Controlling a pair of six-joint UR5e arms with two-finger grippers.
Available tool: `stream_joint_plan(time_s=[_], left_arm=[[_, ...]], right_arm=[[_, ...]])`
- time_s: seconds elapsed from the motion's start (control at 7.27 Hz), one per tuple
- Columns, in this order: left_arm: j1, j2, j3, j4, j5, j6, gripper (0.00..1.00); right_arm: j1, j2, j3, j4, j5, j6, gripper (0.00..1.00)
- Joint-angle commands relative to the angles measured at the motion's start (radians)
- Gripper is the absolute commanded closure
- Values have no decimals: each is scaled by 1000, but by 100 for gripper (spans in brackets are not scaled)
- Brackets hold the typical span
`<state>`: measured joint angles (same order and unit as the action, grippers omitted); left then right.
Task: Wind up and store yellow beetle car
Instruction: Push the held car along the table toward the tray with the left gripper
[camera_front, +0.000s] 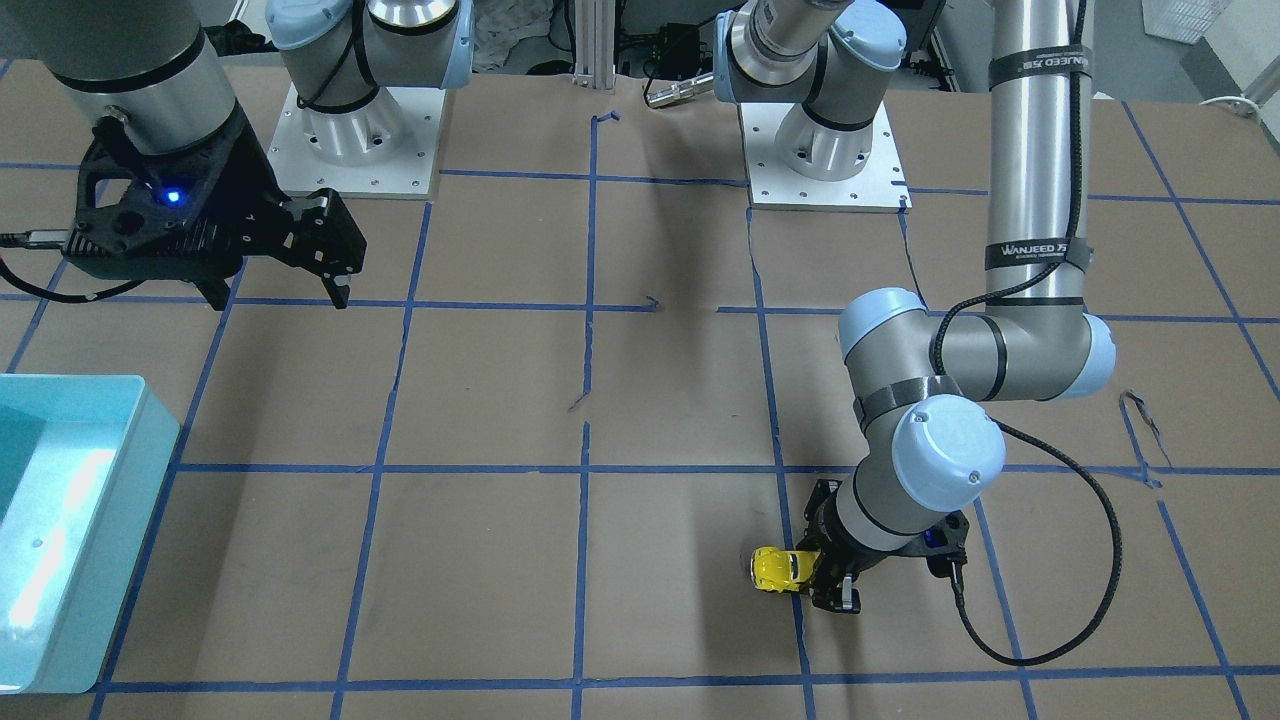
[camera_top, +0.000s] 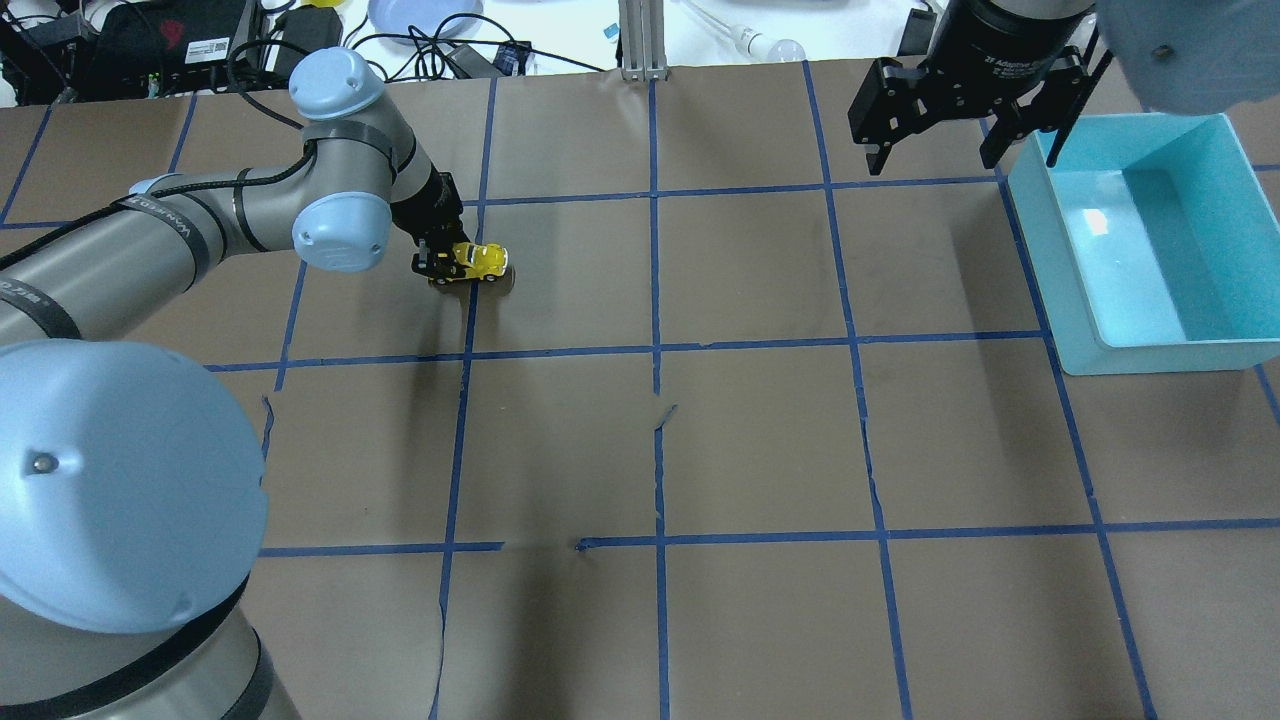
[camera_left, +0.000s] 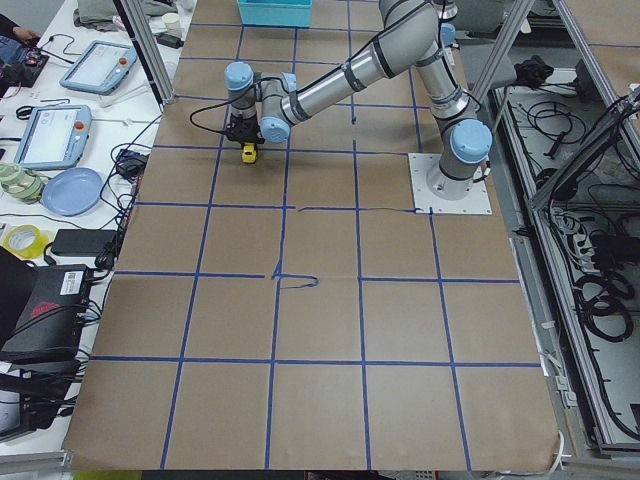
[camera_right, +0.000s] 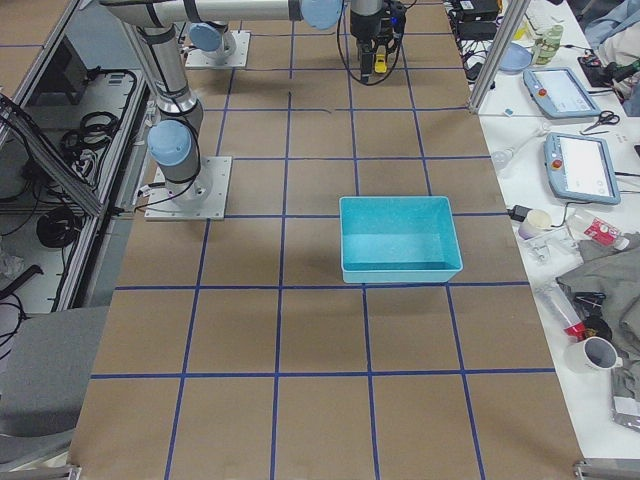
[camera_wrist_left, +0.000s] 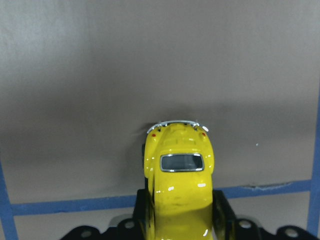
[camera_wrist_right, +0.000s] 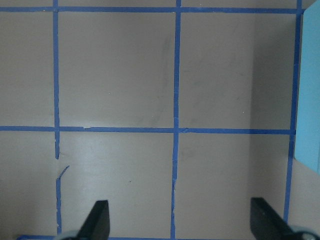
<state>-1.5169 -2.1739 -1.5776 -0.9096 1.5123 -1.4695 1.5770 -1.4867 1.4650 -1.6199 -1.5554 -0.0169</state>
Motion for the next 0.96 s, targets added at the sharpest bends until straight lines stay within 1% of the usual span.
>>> stream_joint_plan(time_s=[0.0, 0.14, 0.28, 0.41, 0.55, 0.83], left_arm=[[30, -1, -2, -2, 25, 17, 100], [46, 0, -5, -2, 38, 44, 100], [50, 0, -8, 0, 86, 60, 100], [53, 0, -7, 0, 91, 63, 100], [60, 0, -7, 0, 129, 67, 100], [102, 2, -10, 0, 140, 141, 100]], right_arm=[[0, 0, 0, 0, 0, 0, 0], [0, 0, 0, 0, 0, 0, 0], [0, -1, 0, 0, 0, 0, 0], [0, 0, 0, 0, 0, 0, 0], [0, 0, 0, 0, 0, 0, 0], [0, 0, 0, 0, 0, 0, 0]])
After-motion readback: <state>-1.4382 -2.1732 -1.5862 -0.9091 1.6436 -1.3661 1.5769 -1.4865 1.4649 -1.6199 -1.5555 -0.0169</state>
